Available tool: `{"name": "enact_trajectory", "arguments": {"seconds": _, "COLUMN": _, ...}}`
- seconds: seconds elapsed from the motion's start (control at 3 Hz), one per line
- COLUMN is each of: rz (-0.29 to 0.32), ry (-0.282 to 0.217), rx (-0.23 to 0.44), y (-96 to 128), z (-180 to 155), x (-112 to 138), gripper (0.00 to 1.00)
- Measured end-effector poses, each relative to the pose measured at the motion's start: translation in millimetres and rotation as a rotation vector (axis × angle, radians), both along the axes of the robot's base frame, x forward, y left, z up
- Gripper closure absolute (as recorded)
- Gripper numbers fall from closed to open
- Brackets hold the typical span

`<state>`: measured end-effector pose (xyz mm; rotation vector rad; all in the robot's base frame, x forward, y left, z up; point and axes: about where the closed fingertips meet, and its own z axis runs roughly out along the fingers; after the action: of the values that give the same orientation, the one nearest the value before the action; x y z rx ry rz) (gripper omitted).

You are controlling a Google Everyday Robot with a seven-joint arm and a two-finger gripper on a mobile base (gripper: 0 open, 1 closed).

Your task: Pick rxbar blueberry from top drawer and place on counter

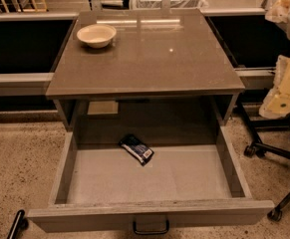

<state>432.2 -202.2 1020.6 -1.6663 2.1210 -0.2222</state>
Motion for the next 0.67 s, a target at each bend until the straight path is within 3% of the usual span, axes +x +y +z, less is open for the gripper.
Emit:
{"name": "enact_trajectory", "arguments": {"seconds": 0.33, "rz": 0.0, "ry": 0.0, "rx": 0.0, "y": 0, "z": 0, "x": 0, "gripper": 0.0}}
{"name": "enact_trajectory", "arguments": {"seconds": 0.67, "rz": 0.009, "ry": 0.009, "rx": 0.091, "y": 5, "z": -27, "x": 10, "gripper": 0.0}}
